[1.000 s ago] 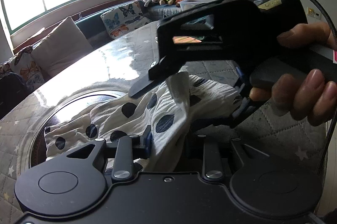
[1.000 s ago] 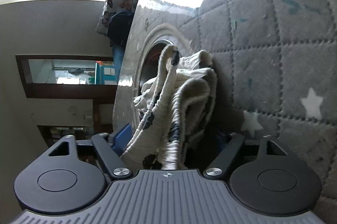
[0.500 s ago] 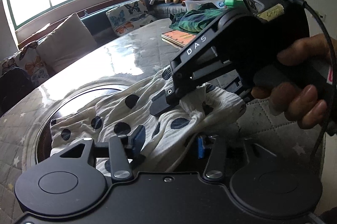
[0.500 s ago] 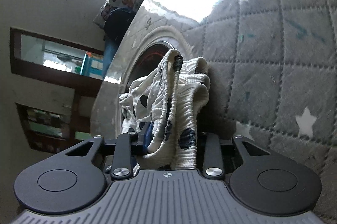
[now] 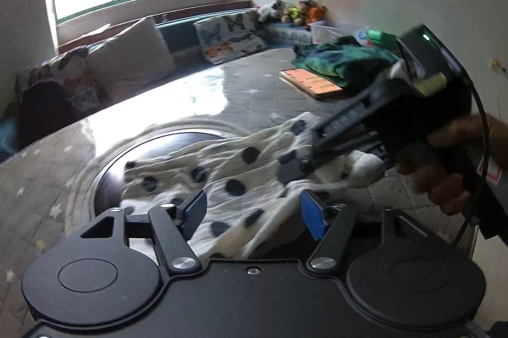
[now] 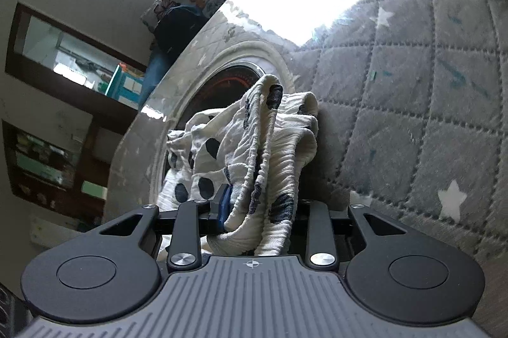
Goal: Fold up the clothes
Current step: 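Open the left gripper and lay the polka-dot cloth flat on the mat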
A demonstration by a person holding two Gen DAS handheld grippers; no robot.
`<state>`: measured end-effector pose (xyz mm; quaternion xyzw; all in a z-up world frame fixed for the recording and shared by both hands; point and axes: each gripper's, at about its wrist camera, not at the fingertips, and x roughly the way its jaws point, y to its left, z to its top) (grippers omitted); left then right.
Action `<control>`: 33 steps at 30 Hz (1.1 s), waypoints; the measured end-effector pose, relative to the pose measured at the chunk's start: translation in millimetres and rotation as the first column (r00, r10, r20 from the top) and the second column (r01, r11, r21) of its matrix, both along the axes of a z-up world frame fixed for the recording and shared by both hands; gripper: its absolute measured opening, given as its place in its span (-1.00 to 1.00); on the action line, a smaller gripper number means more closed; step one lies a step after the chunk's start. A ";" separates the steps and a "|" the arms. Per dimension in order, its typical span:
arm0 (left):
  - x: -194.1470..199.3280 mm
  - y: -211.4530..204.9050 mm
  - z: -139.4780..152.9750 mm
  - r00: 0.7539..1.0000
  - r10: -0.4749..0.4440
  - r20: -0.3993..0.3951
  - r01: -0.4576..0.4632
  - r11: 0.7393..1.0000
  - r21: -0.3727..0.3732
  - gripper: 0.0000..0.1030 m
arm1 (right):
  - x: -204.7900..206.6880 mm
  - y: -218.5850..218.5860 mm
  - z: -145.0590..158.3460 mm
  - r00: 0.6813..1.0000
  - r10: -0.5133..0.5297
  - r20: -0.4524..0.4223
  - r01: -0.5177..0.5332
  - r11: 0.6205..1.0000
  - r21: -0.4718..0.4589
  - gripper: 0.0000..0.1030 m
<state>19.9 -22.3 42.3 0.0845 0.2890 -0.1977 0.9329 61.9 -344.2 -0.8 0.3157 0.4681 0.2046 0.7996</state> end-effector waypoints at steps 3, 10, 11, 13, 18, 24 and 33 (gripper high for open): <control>-0.9 10.9 3.3 1.000 0.023 -0.007 -0.024 1.000 -0.020 0.46 | -3.5 1.7 1.0 1.000 0.007 0.015 -0.007 1.000 -0.021 -0.42; 8.5 50.2 1.9 0.984 0.172 -0.048 -0.175 0.983 -0.049 0.48 | -9.8 3.4 6.5 0.998 0.032 0.060 -0.027 0.996 -0.085 -0.42; 9.6 57.8 0.6 0.979 0.196 -0.057 -0.199 0.978 -0.055 0.48 | -10.7 3.5 7.2 0.997 0.035 0.066 -0.029 0.995 -0.093 -0.42; 13.2 76.1 -4.3 0.965 0.250 -0.083 -0.255 0.964 -0.069 0.48 | -14.2 3.9 8.6 0.996 0.046 0.080 -0.038 0.993 -0.108 -0.42; 18.0 99.2 -15.8 0.947 0.300 -0.118 -0.309 0.949 -0.063 0.48 | -19.3 3.5 11.4 0.992 0.074 0.105 -0.057 0.987 -0.148 -0.42; 25.5 106.2 -25.9 0.945 0.278 -0.173 -0.298 0.948 -0.108 0.48 | -23.6 1.2 12.5 0.990 0.084 0.110 -0.065 0.984 -0.167 -0.42; 38.7 103.1 -37.2 0.923 0.264 -0.281 -0.318 0.933 -0.170 0.19 | -25.3 2.6 12.8 0.989 0.094 0.115 -0.072 0.981 -0.182 -0.42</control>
